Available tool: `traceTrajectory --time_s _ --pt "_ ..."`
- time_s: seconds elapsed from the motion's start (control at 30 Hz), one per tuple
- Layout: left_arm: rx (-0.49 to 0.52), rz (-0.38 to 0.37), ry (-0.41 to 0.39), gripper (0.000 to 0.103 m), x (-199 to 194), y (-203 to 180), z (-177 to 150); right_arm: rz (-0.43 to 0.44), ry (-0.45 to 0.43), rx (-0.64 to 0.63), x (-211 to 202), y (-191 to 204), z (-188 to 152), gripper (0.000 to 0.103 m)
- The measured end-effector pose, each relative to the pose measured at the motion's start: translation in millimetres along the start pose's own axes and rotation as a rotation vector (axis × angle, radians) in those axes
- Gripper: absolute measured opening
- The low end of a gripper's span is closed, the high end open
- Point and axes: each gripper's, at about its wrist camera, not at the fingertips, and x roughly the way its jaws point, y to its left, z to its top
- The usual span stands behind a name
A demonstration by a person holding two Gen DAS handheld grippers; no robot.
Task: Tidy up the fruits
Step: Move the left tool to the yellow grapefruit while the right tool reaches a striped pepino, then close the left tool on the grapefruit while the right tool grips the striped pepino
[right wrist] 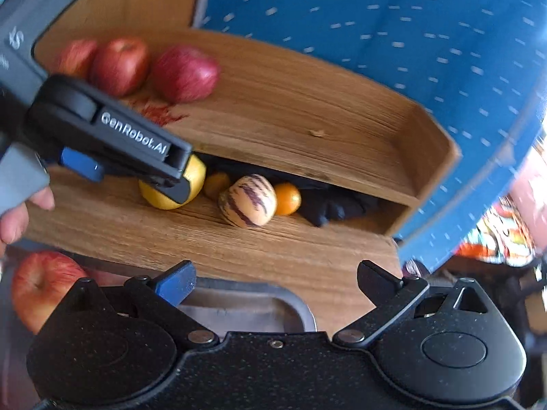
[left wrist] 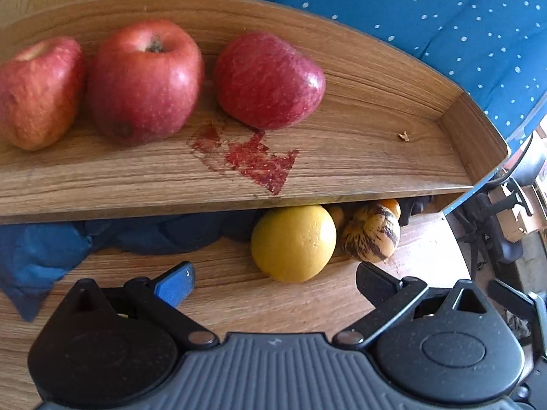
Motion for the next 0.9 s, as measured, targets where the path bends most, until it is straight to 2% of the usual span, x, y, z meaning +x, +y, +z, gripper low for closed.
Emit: traceTrajectory --time_s 0.07,0.17,0.3,0.5,0.57,0.63,0.77,0.9 --pt "-0.017 -0.01 0.005 0.102 3 2 1 0.0 0.022 -0.04 12 3 4 0.092" --pt "-0.032 -0.024 -0.008 0.099 5 6 0 -0.001 0.032 -0.065 25 3 10 0.089" --pt "-0.033 -0.045 -0.003 0.092 10 7 0 0.019 0.026 -0.097 38 4 19 0.085" --pt "-0.053 -0.072 -0.021 0.083 13 7 6 0.054 0.004 -0.169 55 10 30 0.076" --pt "-0.059 -0.074 -0.027 0.081 14 8 8 0.056 -0.004 -0.178 60 11 32 0.069" --pt "-0.064 -0.077 -0.026 0.077 16 9 10 0.061 -0.01 -0.186 64 13 35 0.068" --pt "-0.065 -0.082 -0.022 0.076 20 9 14 0.07 -0.021 -0.21 67 17 38 0.058" --pt "-0.071 -0.091 -0.018 0.076 19 11 15 0.071 -0.025 -0.219 71 21 40 0.057"
